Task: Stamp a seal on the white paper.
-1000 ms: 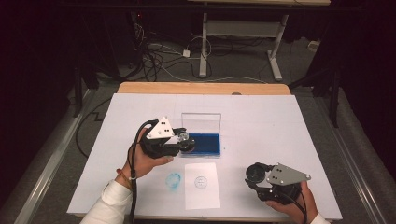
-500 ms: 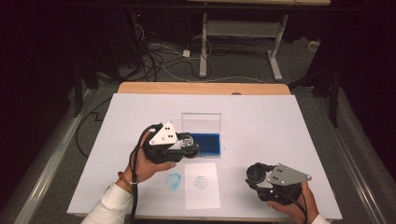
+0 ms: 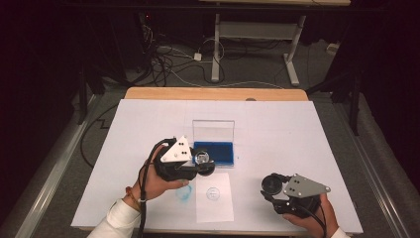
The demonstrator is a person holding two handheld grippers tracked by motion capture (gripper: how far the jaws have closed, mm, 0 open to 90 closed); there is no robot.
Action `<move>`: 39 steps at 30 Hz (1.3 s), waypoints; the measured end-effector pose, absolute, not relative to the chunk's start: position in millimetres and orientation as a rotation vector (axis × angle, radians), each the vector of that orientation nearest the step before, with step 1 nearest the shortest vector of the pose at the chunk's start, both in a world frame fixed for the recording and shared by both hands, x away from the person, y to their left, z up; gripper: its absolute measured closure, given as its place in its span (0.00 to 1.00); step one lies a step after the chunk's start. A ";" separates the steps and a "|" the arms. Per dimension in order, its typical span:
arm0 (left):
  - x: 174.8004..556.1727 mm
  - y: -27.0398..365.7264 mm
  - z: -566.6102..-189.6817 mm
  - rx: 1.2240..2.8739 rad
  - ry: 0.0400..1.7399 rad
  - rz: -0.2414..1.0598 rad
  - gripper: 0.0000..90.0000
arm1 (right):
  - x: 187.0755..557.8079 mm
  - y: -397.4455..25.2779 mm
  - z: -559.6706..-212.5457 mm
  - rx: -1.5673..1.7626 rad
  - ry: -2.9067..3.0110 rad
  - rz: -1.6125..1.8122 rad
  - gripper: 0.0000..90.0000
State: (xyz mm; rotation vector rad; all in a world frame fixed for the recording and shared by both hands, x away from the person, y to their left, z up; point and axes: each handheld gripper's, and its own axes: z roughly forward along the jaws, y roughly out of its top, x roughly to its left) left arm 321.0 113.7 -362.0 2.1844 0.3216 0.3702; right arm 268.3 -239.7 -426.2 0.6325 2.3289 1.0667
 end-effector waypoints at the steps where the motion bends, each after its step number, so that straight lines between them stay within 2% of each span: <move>1: 319.4 112.5 -362.8 2.187 0.318 0.370 0.61 | 268.0 -239.4 -426.3 0.631 2.330 1.066 0.43; 19: 304.9 87.3 -394.5 2.298 0.223 0.274 0.61 | 267.7 -235.8 -428.7 0.617 2.346 1.043 0.43; 39: 309.1 77.8 -419.0 2.370 0.215 0.268 0.61 | 267.1 -234.9 -429.8 0.616 2.352 1.038 0.43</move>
